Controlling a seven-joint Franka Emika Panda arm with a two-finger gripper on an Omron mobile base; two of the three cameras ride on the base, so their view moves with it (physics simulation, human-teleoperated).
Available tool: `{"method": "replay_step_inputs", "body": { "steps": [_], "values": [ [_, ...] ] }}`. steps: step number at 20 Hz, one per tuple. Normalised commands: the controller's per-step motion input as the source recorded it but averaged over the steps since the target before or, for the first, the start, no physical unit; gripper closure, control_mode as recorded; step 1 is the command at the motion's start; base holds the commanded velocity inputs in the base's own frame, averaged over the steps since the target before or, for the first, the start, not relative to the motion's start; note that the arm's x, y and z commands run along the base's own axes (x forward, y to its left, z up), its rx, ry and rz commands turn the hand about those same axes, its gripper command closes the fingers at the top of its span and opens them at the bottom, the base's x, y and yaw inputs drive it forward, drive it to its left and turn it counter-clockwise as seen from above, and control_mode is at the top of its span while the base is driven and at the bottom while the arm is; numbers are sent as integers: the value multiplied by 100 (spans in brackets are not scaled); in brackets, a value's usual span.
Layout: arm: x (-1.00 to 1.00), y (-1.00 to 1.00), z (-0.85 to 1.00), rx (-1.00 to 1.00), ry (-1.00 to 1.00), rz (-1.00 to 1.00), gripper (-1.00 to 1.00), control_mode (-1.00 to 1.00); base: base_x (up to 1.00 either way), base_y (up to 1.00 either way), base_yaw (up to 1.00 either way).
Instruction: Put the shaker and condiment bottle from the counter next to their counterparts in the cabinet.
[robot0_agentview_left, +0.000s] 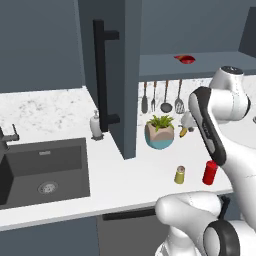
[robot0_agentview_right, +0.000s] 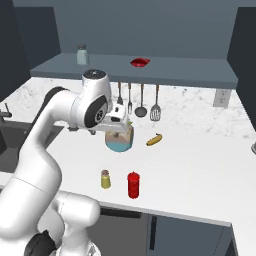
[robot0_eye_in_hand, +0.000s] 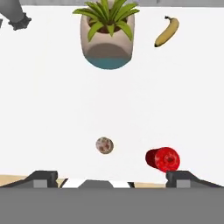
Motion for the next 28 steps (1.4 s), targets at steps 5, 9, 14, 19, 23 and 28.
{"method": "replay_step_inputs", "body": {
  "steps": [5,9,14,19,23,28],
  "values": [
    [-80,-43,-53,0,-10,0,-100,-100,0,0,0],
    [-86,-45,-75,0,-1,0,-100,-100,0,0,0],
    [-7,-3,-4,4,0,0,-100,-100,0,0,0],
    [0,-26,-28,0,0,0,-100,-100,0,0,0],
    [0,-39,-57,0,9,0,-100,-100,0,0,0],
    [0,-3,-2,5,0,0,-100,-100,0,0,0]
  ]
}}
